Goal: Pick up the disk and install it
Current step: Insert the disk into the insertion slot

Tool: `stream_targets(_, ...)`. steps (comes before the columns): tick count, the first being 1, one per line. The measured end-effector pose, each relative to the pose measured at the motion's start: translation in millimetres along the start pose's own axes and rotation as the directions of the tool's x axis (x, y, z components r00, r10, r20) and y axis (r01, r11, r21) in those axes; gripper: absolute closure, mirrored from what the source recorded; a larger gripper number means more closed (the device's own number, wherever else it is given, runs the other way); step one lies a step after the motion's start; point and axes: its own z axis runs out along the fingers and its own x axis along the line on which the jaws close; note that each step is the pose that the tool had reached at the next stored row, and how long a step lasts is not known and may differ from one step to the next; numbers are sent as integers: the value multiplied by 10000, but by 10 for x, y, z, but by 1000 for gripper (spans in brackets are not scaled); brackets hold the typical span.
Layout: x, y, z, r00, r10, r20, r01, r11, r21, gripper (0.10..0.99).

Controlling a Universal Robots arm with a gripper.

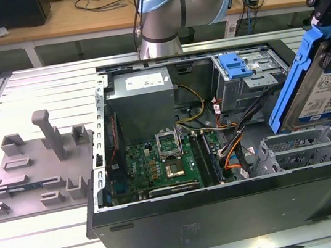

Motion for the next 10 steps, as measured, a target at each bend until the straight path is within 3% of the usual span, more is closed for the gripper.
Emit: stream_targets(10,8,-1,30,10000,-9,0,9,10000,-1,722)
